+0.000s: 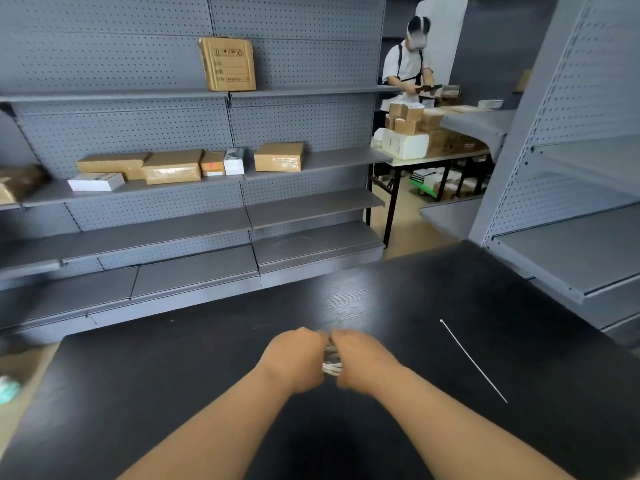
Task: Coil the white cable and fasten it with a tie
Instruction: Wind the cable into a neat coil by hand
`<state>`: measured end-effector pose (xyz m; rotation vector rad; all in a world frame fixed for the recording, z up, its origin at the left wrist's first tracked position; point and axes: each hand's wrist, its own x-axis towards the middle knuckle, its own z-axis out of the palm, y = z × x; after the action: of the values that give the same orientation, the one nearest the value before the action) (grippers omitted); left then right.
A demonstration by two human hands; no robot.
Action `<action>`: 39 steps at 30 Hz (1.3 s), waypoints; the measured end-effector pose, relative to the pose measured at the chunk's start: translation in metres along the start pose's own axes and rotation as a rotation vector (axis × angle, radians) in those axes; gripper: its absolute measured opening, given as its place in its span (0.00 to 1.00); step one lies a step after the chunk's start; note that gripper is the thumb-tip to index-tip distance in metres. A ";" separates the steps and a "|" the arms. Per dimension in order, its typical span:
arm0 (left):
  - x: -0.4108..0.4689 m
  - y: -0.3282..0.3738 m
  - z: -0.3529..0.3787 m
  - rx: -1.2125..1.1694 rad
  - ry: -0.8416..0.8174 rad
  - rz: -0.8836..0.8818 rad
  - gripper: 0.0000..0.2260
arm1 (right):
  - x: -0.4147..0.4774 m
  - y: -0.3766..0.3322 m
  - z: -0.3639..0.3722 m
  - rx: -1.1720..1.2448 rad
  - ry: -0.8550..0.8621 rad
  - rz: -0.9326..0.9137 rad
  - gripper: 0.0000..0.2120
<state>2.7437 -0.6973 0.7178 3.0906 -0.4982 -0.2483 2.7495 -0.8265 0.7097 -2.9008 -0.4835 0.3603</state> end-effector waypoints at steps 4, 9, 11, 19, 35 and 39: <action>0.021 0.024 0.016 0.009 0.058 -0.024 0.12 | 0.002 0.032 0.001 -0.076 0.029 -0.044 0.16; 0.042 0.046 0.025 -0.029 0.087 -0.072 0.10 | 0.004 0.068 -0.004 -0.140 0.056 -0.100 0.14; 0.048 0.052 0.026 -0.049 0.094 -0.080 0.10 | 0.006 0.080 -0.008 -0.150 0.065 -0.126 0.13; 0.068 0.068 0.018 -0.018 0.116 -0.102 0.10 | 0.021 0.112 -0.023 -0.150 0.086 -0.268 0.13; 0.112 0.122 0.026 0.056 0.303 -0.061 0.15 | 0.035 0.185 -0.030 -0.015 0.054 -0.214 0.11; 0.122 0.123 0.033 0.043 0.299 -0.021 0.16 | 0.038 0.192 -0.029 0.019 0.064 -0.225 0.11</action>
<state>2.8151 -0.8512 0.6698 3.0943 -0.4643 0.2247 2.8483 -0.9965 0.6881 -2.7902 -0.7816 0.2362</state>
